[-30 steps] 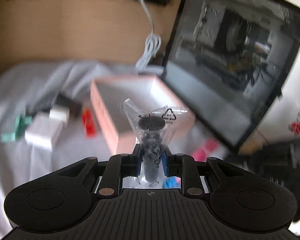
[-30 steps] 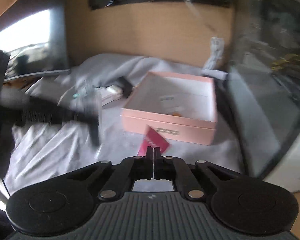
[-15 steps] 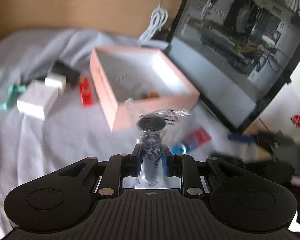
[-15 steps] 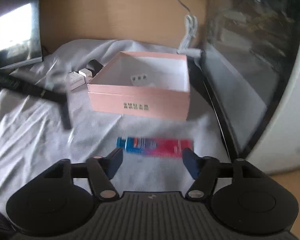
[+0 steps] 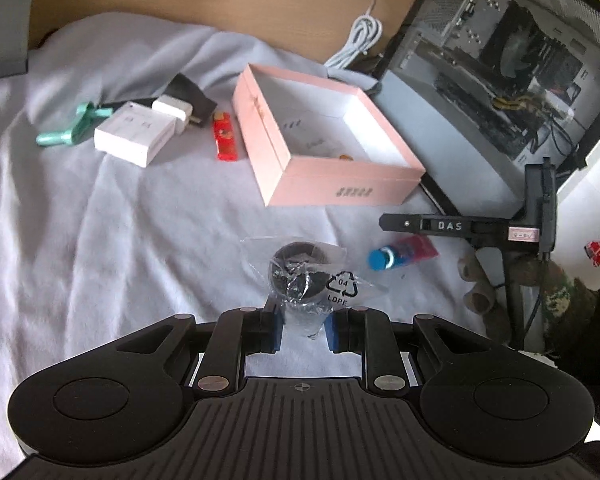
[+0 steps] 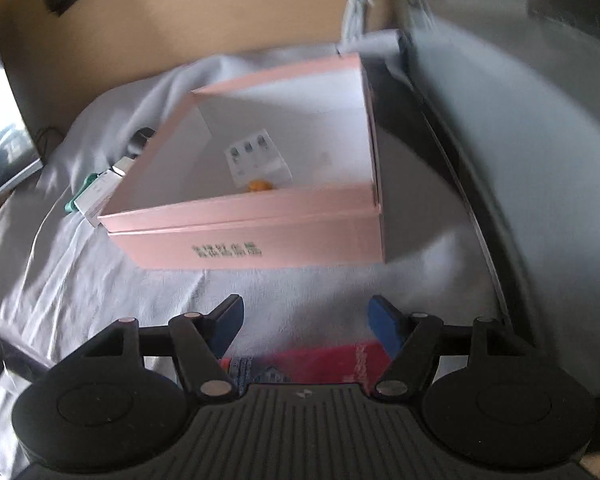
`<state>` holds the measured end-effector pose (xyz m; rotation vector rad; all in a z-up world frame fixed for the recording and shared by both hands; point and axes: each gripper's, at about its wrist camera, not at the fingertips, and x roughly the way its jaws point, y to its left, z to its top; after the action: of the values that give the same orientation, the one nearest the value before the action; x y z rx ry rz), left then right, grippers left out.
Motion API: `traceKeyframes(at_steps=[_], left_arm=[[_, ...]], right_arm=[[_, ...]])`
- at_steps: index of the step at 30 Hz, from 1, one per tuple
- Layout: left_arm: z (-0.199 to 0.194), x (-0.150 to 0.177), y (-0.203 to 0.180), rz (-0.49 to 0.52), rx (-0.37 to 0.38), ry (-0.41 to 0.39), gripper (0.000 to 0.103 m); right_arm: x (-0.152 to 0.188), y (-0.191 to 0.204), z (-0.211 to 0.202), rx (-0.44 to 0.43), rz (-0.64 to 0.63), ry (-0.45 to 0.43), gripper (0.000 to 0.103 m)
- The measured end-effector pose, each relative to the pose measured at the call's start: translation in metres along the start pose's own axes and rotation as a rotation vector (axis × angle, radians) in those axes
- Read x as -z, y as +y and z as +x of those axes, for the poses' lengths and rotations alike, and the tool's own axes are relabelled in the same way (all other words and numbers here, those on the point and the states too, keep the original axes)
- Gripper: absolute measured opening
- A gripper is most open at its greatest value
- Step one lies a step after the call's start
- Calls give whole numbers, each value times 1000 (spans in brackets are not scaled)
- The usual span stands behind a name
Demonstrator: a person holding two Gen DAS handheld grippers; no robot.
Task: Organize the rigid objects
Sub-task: 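Carry the clear bag toward the pink box with the left tool while the right tool holds the tube, then release the bag into the pink box with the left tool while the right tool lowers the tube in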
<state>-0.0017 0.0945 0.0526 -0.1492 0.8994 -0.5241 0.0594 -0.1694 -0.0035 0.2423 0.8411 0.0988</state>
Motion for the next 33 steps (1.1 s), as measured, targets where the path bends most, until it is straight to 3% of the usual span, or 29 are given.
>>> traceKeyframes(at_steps=[2, 5, 9, 12, 14, 18, 25, 33], left_arm=[[3, 4, 1, 16, -11, 21, 23], [9, 12, 5, 25, -46, 40, 24], [17, 18, 19, -31, -72, 29, 24], [25, 17, 25, -55, -84, -1, 24], [32, 15, 28, -61, -93, -33, 24], [41, 9, 37, -141, -93, -56, 28], [58, -10, 45, -319, -38, -39, 29], [102, -47, 23, -244, -192, -39, 35]], right_arm=[[10, 6, -7, -6, 17, 10, 70], [29, 18, -23, -98, 69, 55, 71], [55, 59, -37, -146, -102, 104, 72], [63, 87, -38, -72, -308, 58, 72], [61, 95, -30, -22, -361, 38, 71], [56, 96, -18, -11, -356, 53, 61], [63, 96, -24, -4, -363, 44, 60], [78, 100, -32, 23, -359, 3, 61]])
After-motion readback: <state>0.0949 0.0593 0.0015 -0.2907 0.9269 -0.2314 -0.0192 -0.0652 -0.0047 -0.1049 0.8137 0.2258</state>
